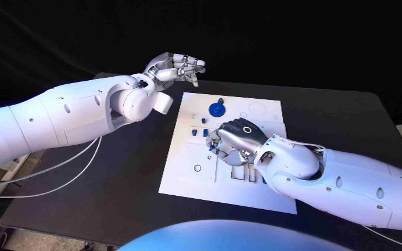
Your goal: Assemble the parts on the task board
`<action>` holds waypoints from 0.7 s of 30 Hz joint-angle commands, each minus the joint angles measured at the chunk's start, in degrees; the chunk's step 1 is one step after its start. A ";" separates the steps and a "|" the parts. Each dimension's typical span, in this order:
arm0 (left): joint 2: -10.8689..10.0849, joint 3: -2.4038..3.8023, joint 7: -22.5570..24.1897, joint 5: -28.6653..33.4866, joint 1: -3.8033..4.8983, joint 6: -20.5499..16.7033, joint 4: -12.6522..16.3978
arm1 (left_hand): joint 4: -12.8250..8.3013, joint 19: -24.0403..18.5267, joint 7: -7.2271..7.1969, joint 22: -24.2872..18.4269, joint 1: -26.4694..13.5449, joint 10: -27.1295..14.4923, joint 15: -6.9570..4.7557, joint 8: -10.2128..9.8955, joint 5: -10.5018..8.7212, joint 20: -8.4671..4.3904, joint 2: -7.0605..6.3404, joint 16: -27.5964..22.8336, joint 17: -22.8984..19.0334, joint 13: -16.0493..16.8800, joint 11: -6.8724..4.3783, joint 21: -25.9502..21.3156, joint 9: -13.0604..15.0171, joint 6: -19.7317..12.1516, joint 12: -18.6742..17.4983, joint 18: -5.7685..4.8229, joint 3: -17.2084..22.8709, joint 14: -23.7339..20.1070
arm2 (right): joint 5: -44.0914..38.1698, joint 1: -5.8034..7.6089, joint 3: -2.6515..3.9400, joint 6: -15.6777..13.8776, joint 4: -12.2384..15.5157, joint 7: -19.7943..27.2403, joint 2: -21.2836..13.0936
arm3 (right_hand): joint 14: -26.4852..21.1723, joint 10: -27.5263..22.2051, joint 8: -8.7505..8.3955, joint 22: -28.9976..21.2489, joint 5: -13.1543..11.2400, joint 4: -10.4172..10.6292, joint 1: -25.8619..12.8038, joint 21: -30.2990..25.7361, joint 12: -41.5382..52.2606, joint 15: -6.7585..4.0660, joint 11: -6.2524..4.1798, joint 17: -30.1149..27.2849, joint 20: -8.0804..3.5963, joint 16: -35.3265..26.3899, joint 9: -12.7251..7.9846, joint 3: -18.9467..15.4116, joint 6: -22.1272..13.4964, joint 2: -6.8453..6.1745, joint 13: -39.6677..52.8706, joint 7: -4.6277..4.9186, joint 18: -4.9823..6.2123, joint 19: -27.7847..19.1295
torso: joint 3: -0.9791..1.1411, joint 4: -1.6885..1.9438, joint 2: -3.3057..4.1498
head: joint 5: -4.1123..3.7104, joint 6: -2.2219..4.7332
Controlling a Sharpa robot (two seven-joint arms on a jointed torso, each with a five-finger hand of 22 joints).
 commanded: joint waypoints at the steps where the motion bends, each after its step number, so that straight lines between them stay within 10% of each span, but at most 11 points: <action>1: 0.56 0.02 0.82 0.96 0.07 -0.76 -0.15 | -0.23 0.37 0.11 -0.10 0.39 -0.50 0.17 0.02 -0.07 0.07 0.29 -0.22 -0.06 -0.06 0.04 -0.36 -0.07 -0.39 -0.34 0.65 0.01 0.04 | -0.12 -0.71 -0.06 0.14 -0.62 1.03 0.46 | 2.85 0.00 0.17 10.56 0.27 0.05 -0.20 -0.06 -0.30 -0.39 -0.07 -0.09 -0.22 0.20 0.08 0.04 0.18 -0.02 0.09 0.04 -0.52 2.40 | -0.02 0.01 0.05 | 0.65 -0.52; 21: 0.61 -0.01 0.43 1.02 0.08 -0.57 -0.29 | -0.19 0.34 0.11 -0.13 0.35 -0.55 0.21 0.02 -0.06 0.10 0.34 -0.28 -0.08 -0.07 0.06 -0.42 -0.08 -0.46 -0.33 0.64 0.00 -0.04 | -0.66 -1.75 -0.33 1.91 -1.31 0.86 0.78 | 2.84 -0.03 0.16 10.55 0.29 0.11 -0.30 -0.09 -0.38 -0.34 0.00 -0.11 -0.20 0.22 0.12 -0.04 0.10 -0.04 0.12 0.10 -0.51 2.38 | 0.15 -0.10 0.08 | 0.76 -1.42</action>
